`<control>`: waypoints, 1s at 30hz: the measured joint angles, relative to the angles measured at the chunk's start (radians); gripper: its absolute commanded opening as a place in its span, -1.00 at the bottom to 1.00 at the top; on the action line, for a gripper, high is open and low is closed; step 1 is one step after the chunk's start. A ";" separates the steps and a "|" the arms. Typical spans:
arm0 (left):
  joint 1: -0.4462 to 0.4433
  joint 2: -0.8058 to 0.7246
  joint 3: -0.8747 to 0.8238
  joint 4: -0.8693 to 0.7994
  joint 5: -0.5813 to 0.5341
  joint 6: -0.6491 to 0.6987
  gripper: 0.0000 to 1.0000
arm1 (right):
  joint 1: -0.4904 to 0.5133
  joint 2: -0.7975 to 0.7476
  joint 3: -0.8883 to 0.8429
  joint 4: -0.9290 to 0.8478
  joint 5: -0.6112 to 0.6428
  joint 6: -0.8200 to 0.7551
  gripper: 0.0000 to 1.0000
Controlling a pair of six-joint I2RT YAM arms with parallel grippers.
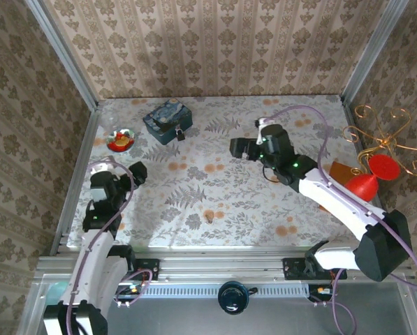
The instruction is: Unlock a padlock with a key
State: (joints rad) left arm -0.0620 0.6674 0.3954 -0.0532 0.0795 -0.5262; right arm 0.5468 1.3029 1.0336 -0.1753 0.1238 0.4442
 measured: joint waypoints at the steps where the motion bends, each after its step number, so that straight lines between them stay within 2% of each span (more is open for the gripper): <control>1: -0.020 0.000 -0.007 -0.006 0.003 0.004 1.00 | 0.030 0.008 0.017 -0.022 0.014 -0.003 1.00; 14: -0.241 0.001 -0.085 -0.033 0.000 0.033 1.00 | 0.335 0.120 0.182 -0.392 0.138 0.029 0.92; 21: -0.320 0.014 -0.091 -0.013 -0.013 0.032 1.00 | 0.399 0.127 0.181 -0.550 0.153 0.140 0.80; 30: -0.371 0.033 -0.094 0.017 -0.031 0.024 1.00 | 0.460 0.135 0.114 -0.592 0.122 0.312 0.54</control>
State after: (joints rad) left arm -0.4328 0.7006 0.3012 -0.0364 0.0486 -0.5022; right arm 1.0073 1.4384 1.1477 -0.7670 0.2462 0.7567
